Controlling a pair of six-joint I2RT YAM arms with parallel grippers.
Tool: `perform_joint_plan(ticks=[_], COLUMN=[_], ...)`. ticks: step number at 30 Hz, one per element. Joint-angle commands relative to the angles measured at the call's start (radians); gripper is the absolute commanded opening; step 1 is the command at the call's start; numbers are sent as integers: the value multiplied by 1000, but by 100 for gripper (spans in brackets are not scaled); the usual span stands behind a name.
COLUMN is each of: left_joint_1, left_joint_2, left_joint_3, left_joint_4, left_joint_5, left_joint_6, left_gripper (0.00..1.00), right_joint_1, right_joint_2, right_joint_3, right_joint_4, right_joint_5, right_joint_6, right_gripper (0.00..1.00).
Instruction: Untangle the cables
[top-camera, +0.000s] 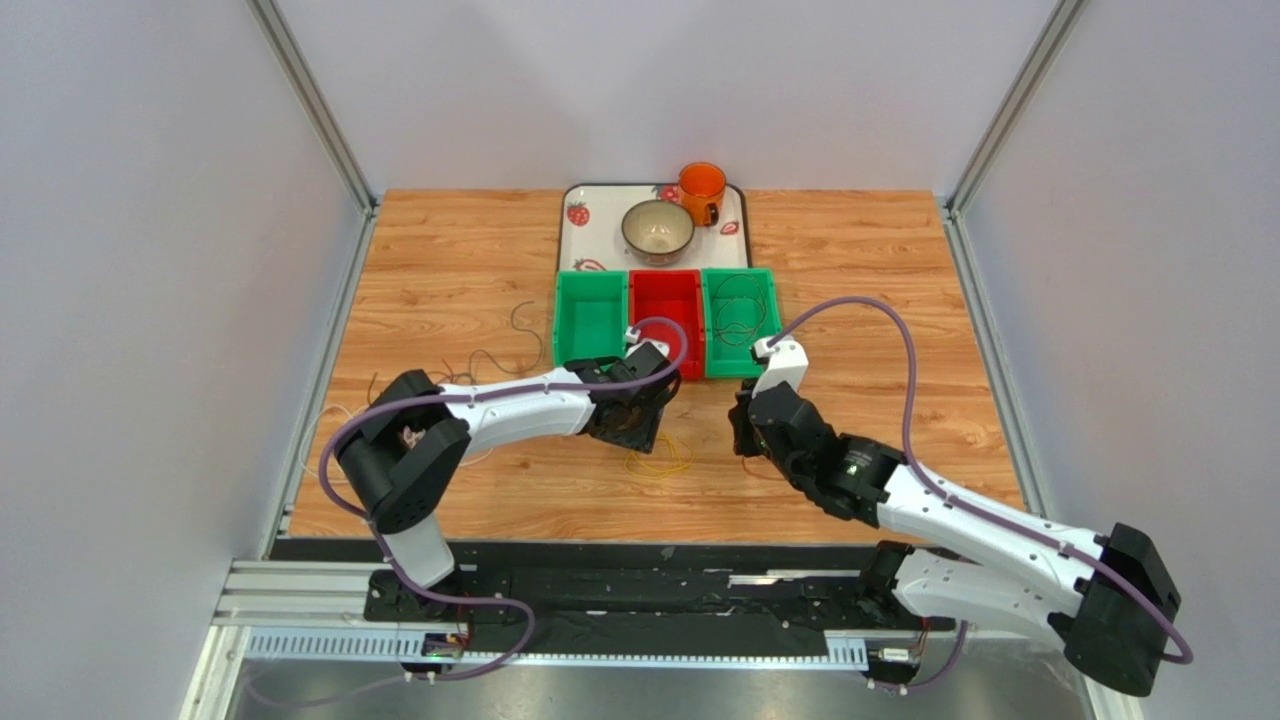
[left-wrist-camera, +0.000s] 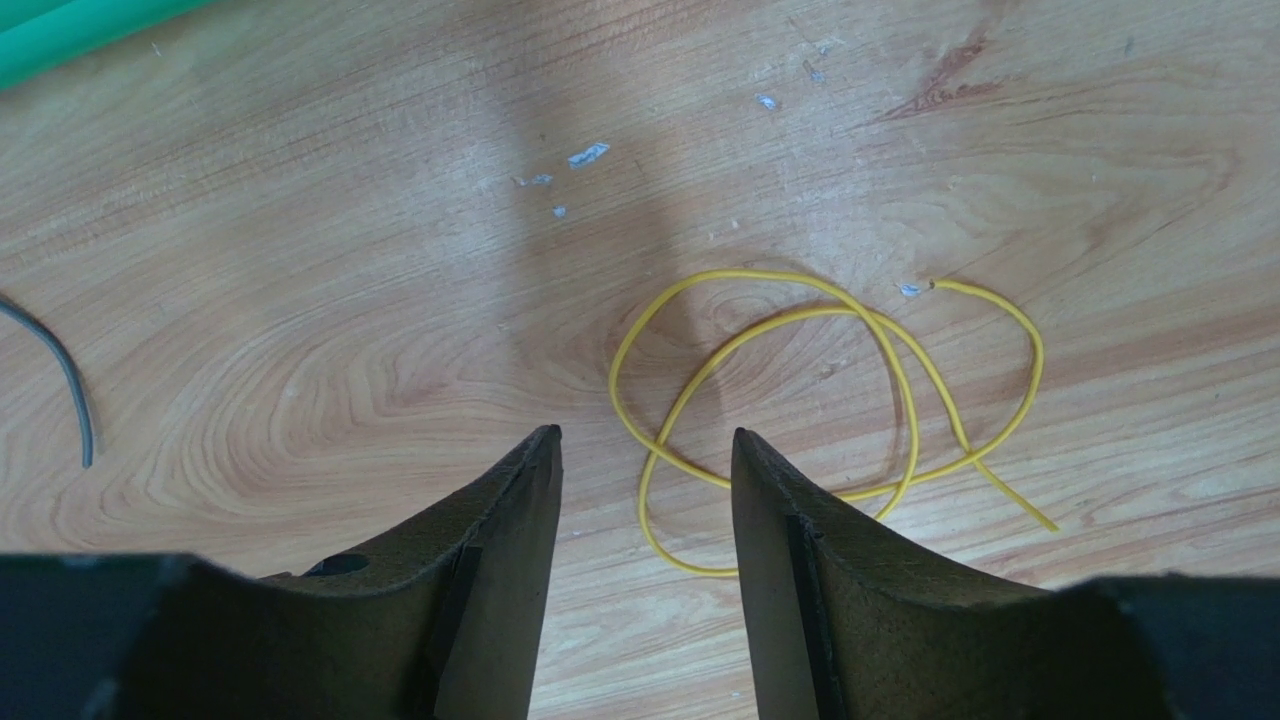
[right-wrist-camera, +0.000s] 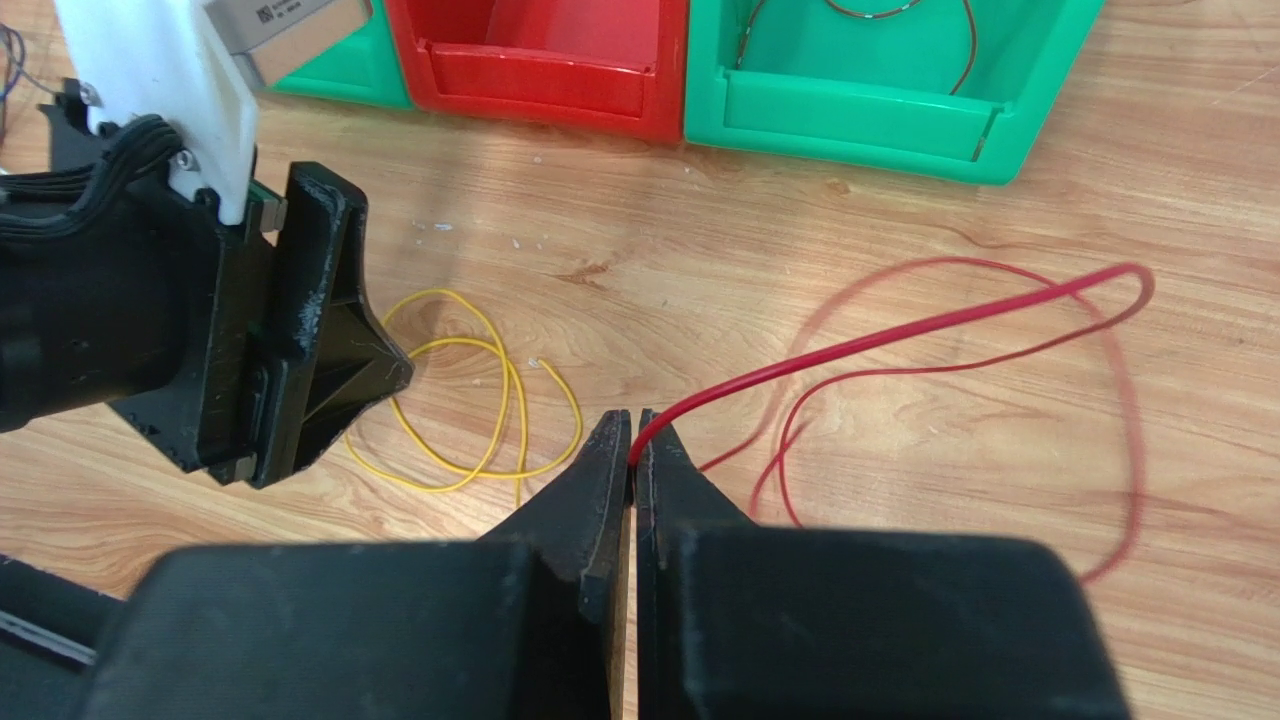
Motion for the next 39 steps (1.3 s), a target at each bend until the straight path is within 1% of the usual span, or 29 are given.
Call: perform_joint_plan(ticks=[1,4,6,11,14,17,18,19,20,21,25,27,29,34,35,38,39], left_joint_1=[-14,-25,-31,-45,-45,-45,-45,-45,-43,-44,-48,-48,-49,-49,-48,-23,1], left_joint_2=[10,39,60,112,125,132,134,140,145,157,162,136,103,-47,-64,-118,-134], left_joint_3=[-4,-16,-8,9,7,-5,-10,-13,-14,-14,2,24,65,189,214,304,329], left_joint_4=[5,13,10,-29,-27,-27,-27,-24,-25,-25,-41,-70,-162,-370,-395,-473,-484], left_joint_5=[9,20,23,-18,-26,-36,-38,-40,-44,-44,-55,-69,-121,-234,-274,-317,-325], left_joint_6=[-33,-52,-61,-102,-111,-125,-128,-131,-130,-128,-127,-127,-136,-122,-118,-79,-49], left_gripper=[54,52,50,47,35,19,12,8,1,0,0,0,0,0,0,0,0], right_joint_1=[-3,-3,-3,-3,-3,-3,-3,-4,-6,-4,-4,-6,-9,-23,-27,-29,-28], right_joint_2=[36,53,60,50,24,7,4,1,1,1,11,13,7,-42,-48,-64,-65], right_joint_3=[10,4,2,-16,-34,-45,-50,-51,-51,-53,-51,-51,-58,-88,-97,-107,-108], right_joint_4=[92,117,121,143,158,166,169,171,172,172,177,178,180,190,192,192,194], right_joint_5=[24,10,7,-24,-25,-27,-27,-27,-25,-28,-28,-28,-24,-16,-16,-15,-10], right_joint_6=[6,-6,-7,-24,-29,-27,-29,-29,-29,-29,-29,-26,-20,5,6,14,16], right_gripper=[0,0,0,0,0,0,0,0,0,0,0,0,0,0,0,0,0])
